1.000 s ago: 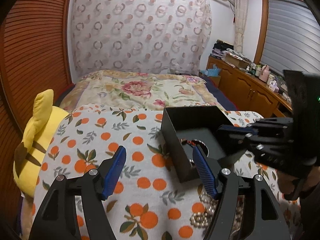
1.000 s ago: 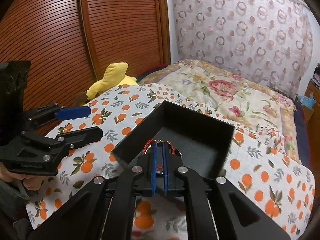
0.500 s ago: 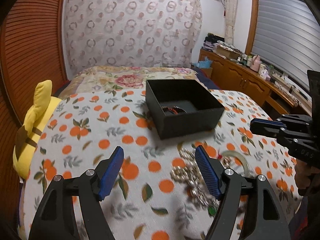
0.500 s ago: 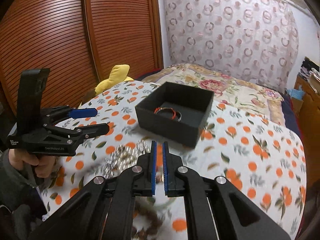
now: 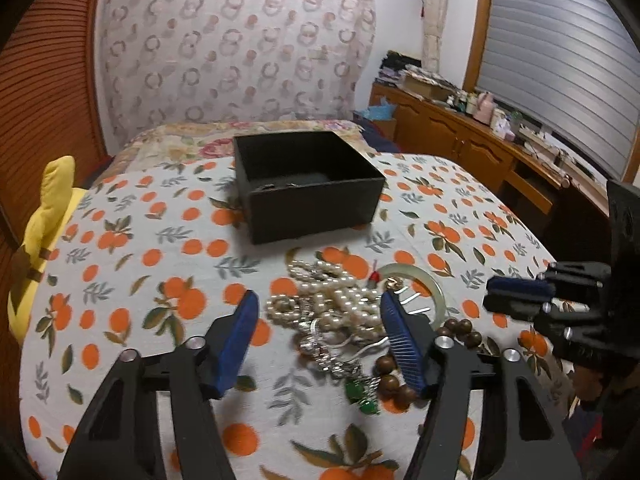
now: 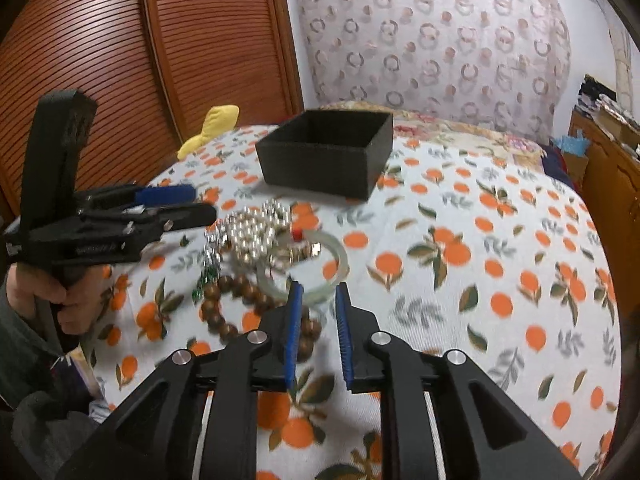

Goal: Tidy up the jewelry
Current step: 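Grasp the pearl necklace with the left tool while the right tool grasps the jade bangle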

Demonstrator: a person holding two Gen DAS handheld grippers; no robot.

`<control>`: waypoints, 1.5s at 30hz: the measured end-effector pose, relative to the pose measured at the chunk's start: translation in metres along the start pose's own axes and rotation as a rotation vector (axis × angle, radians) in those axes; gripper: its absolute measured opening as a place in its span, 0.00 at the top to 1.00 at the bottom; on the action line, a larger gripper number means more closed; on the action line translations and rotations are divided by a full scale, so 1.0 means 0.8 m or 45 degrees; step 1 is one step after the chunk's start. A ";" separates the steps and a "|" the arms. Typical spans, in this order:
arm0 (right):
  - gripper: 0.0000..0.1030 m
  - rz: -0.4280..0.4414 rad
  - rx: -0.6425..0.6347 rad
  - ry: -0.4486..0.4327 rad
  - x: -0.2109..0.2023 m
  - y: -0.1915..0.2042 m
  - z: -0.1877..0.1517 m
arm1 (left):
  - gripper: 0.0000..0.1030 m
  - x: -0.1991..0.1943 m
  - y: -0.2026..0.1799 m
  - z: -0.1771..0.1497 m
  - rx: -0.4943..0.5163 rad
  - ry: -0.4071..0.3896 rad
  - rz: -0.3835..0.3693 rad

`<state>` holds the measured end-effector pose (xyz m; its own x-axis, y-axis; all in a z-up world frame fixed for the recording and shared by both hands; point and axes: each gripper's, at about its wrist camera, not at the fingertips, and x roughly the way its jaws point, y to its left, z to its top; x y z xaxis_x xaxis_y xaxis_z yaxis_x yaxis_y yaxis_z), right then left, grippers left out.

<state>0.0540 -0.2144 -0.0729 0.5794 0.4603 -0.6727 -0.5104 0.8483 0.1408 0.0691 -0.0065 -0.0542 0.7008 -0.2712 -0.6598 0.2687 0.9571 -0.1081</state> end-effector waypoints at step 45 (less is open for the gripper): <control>0.78 -0.003 -0.008 -0.007 0.011 -0.009 0.016 | 0.94 -0.060 -0.007 0.044 -0.041 -0.140 -0.146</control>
<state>0.0714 -0.2132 -0.0707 0.5840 0.4594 -0.6692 -0.5130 0.8478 0.1343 0.0567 -0.0024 0.0043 0.7355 -0.3866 -0.5564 0.3310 0.9216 -0.2027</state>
